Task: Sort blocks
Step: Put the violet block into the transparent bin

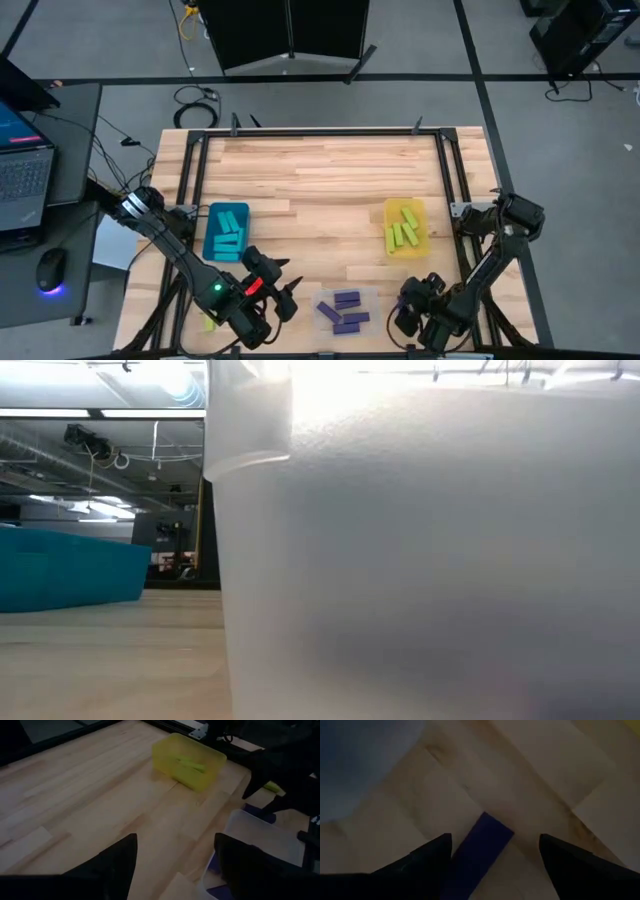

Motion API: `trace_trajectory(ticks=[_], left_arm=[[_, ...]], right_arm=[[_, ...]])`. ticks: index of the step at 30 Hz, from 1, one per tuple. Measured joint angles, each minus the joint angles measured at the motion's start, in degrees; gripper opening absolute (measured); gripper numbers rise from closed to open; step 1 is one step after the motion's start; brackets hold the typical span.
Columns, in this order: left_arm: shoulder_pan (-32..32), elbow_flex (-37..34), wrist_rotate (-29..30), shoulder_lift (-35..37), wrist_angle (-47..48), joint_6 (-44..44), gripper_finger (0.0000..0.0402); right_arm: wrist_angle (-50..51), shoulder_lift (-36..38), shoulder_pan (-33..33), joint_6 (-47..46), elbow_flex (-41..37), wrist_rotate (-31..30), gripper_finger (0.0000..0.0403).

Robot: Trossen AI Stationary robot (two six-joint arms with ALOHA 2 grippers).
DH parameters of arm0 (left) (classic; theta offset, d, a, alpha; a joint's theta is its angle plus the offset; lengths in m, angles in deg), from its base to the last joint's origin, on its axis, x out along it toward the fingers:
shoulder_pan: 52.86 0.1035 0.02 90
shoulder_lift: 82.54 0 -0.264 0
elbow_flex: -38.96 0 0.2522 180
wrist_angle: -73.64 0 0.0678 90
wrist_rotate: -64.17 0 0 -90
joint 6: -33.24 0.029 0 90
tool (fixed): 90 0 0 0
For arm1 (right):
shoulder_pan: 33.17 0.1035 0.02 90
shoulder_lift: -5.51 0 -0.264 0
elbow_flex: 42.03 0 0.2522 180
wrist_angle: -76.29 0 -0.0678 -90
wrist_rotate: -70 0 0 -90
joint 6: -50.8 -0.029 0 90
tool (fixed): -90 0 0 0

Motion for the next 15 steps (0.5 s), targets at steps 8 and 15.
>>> trace_trajectory(ticks=[8, 15], left_arm=[[0.0, 0.0, 0.0, 0.0, -0.2, -0.1, 0.0271], [0.0, 0.0, -0.2, 0.0, -0.1, -0.2, 0.0271]], right_arm=[[0.6, -5.4, -0.3, -2.4, 0.5, 1.7, 0.0285], [1.4, -3.9, 0.1, -3.3, 0.1, 1.9, 0.0198]])
